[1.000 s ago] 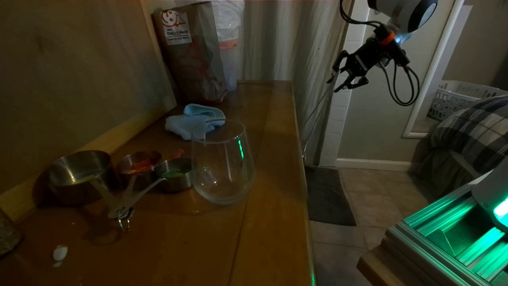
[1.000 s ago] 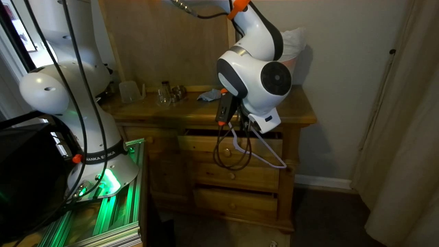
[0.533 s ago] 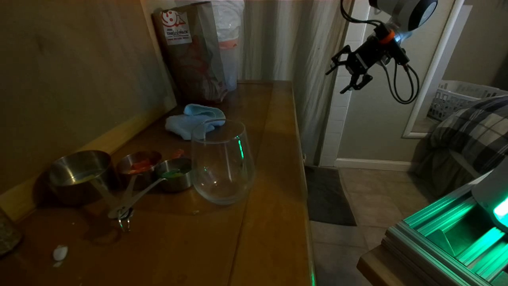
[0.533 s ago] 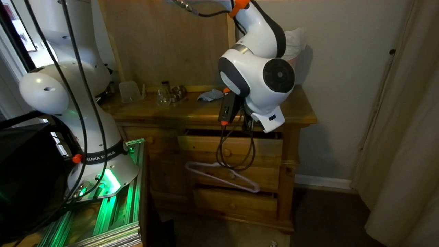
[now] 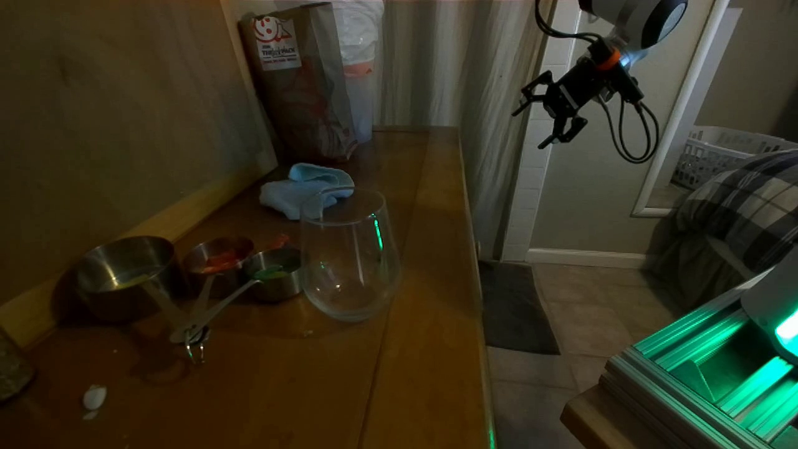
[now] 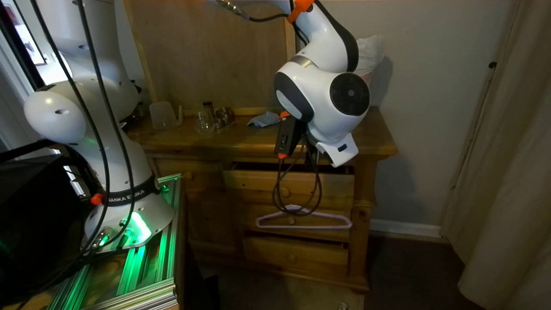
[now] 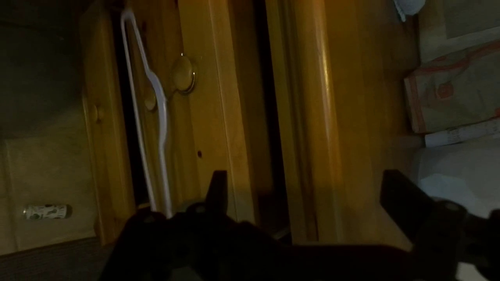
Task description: Pick up the white coat hanger and hang it on the top right drawer handle
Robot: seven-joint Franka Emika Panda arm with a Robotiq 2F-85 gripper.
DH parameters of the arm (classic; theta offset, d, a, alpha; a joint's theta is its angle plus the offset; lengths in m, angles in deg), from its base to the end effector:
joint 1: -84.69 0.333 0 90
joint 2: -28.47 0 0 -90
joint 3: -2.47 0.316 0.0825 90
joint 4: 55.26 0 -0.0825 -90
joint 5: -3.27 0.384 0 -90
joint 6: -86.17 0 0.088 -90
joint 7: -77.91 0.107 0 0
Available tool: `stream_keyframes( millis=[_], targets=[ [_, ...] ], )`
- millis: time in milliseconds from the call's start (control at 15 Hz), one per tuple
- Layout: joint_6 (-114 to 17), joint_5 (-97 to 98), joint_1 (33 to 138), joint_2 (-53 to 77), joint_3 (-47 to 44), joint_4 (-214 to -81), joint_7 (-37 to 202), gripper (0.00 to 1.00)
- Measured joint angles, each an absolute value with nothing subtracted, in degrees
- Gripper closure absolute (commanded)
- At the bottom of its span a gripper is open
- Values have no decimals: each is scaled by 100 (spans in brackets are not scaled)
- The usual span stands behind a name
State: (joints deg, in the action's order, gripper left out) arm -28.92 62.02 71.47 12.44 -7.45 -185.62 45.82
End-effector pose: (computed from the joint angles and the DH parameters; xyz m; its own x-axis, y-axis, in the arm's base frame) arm 0.4711 -0.1483 0.2182 0.8672 -0.4125 -0.2788 -0.4761 -0.5230 -0.7070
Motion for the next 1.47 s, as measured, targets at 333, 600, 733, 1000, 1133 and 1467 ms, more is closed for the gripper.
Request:
stream_keyframes(
  millis=[333,600,733,1000,1133,1467],
  targets=[
    [-3007,5841,7200,1244,-721,-18751,4130,0],
    [-3337,5520,7255,1288,-669,-19051,3568,0],
    [-3533,5320,7305,1357,-611,-19227,3164,0],
    [-3571,4994,7376,1648,-477,-19616,2282,0],
    [-3703,4852,7417,1892,-437,-19882,1858,0],
    [-4321,4632,7510,2637,-415,-20683,847,0]
  ],
)
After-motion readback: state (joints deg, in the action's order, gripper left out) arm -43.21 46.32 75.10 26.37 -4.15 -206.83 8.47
